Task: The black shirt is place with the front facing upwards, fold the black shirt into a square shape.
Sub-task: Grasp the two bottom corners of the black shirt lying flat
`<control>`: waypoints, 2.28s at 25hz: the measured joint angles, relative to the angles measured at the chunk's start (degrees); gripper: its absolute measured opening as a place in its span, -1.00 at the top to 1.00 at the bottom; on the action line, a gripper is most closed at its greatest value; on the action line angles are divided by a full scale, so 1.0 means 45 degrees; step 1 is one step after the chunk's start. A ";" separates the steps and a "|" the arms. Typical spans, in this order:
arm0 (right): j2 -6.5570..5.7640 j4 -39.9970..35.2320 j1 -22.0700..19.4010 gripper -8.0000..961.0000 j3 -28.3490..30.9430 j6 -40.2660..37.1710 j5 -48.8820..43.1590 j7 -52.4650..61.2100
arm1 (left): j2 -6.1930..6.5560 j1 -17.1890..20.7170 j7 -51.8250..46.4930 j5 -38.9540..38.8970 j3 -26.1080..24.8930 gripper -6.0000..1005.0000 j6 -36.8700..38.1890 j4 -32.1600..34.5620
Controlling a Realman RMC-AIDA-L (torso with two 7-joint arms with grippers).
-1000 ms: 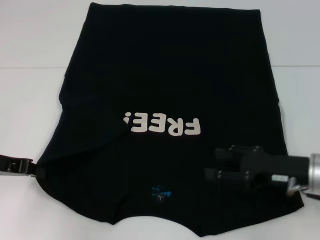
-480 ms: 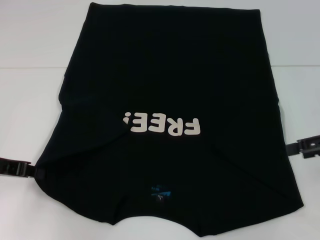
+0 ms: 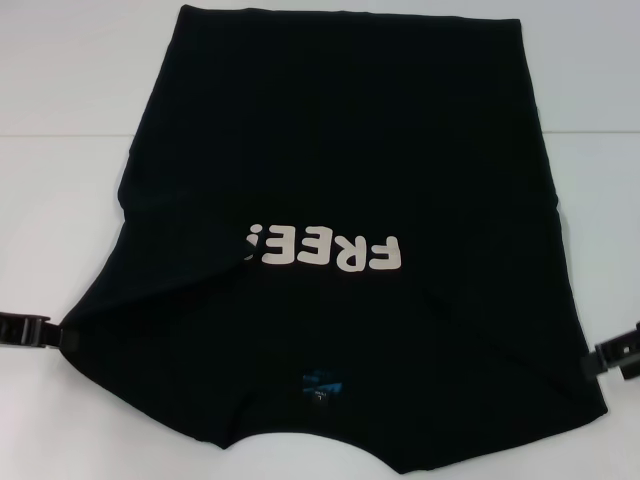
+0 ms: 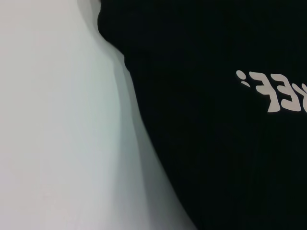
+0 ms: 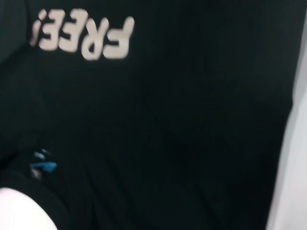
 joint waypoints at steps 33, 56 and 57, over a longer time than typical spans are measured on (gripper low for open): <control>-0.0151 0.2032 -0.0538 -0.52 0.1955 0.1294 -0.0082 -0.0573 | -0.0100 0.0056 0.0008 -0.0207 -0.0023 0.96 -0.0048 0.0004; -0.0442 0.2954 -0.0569 -0.48 0.2456 0.1344 0.0211 -0.1208 | -0.0100 0.0021 0.0006 -0.0206 -0.0023 0.96 -0.0019 0.0004; -0.0438 0.2986 -0.0568 -0.48 0.2457 0.1361 0.0212 -0.1223 | -0.0100 0.0014 0.0004 -0.0206 -0.0023 0.96 -0.0018 0.0004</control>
